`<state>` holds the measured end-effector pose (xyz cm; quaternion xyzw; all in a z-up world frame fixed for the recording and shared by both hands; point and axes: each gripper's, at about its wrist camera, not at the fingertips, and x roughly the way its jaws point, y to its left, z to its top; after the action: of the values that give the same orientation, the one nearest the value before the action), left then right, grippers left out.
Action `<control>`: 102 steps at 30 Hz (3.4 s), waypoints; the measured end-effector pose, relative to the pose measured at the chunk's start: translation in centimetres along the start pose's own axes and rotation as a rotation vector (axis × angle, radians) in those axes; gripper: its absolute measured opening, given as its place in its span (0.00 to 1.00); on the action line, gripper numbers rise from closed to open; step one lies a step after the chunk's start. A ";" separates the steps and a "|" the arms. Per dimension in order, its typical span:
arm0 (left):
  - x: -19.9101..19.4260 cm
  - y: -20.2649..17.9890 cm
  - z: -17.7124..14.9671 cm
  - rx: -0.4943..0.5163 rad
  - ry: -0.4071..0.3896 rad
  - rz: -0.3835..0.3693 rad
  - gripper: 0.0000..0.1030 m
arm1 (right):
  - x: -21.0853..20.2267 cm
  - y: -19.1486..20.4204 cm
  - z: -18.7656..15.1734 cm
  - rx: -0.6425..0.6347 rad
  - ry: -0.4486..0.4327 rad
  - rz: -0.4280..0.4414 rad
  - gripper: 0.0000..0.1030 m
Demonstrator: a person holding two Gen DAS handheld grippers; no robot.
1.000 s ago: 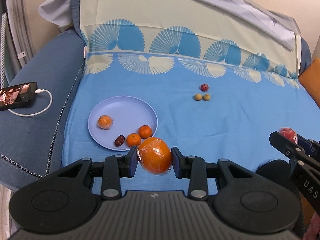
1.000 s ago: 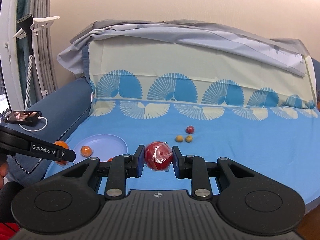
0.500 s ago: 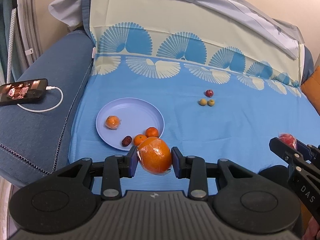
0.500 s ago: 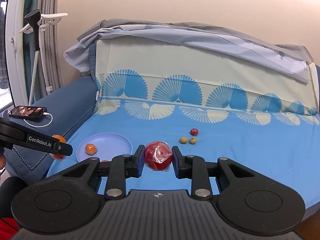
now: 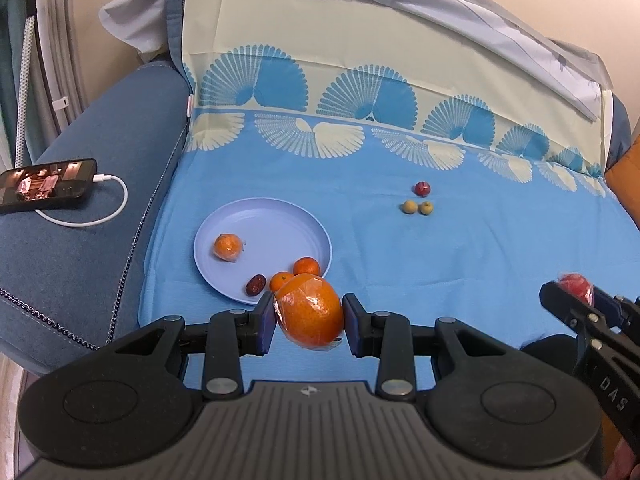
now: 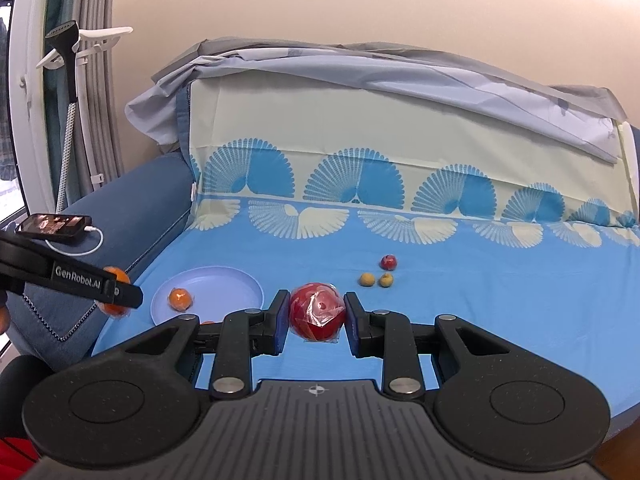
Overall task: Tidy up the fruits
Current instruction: 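Carry the wrapped mandarin and wrapped red fruit in both tools over the plate, then open both tools to release the two wrapped fruits onto the plate, then withdraw both open tools and move toward the remaining small fruits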
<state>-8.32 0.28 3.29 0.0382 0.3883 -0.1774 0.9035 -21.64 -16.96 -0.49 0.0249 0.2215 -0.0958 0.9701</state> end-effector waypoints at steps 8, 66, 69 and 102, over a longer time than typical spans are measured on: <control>0.3 0.2 0.4 -0.010 -0.004 0.009 0.38 | 0.6 -0.4 -0.1 0.003 0.009 0.007 0.29; 23.7 9.8 8.1 -0.021 0.185 0.181 0.40 | 29.6 10.3 0.3 -0.134 0.351 0.274 0.30; 24.1 9.6 8.8 -0.016 0.132 0.211 0.83 | 31.0 10.8 0.6 -0.172 0.371 0.305 0.42; 3.2 4.2 2.3 0.008 0.124 0.183 1.00 | 4.9 5.0 1.9 -0.127 0.084 0.137 0.99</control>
<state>-3.27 2.86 2.31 0.0879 0.4378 -0.0930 0.8899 -15.54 -13.11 -0.86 -0.0175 0.2654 -0.0137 0.9639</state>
